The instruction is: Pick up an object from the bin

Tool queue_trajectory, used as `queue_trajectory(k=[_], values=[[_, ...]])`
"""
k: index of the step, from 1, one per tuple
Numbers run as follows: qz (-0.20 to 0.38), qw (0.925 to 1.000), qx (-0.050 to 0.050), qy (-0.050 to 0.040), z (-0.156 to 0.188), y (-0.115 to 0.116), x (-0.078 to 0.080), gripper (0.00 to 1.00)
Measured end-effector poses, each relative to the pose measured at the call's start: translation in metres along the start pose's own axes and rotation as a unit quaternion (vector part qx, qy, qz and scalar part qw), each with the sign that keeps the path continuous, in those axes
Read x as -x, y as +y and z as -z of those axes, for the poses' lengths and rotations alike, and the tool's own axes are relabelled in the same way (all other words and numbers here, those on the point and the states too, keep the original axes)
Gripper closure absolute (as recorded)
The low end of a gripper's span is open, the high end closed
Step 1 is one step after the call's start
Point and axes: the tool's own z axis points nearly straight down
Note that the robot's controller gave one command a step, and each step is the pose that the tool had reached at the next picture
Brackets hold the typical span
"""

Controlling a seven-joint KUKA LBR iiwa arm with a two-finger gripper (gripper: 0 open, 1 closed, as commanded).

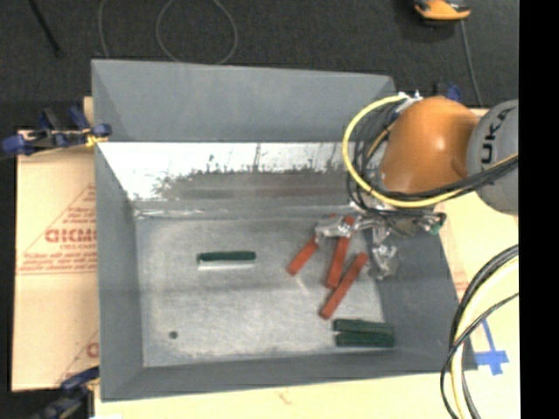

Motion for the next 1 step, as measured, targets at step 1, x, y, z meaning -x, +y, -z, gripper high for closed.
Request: queue_trajectory(k=[1], values=[[0.141,0.99,-0.004,-0.0028,-0.0325,-0.0119,0.0057,0.0]])
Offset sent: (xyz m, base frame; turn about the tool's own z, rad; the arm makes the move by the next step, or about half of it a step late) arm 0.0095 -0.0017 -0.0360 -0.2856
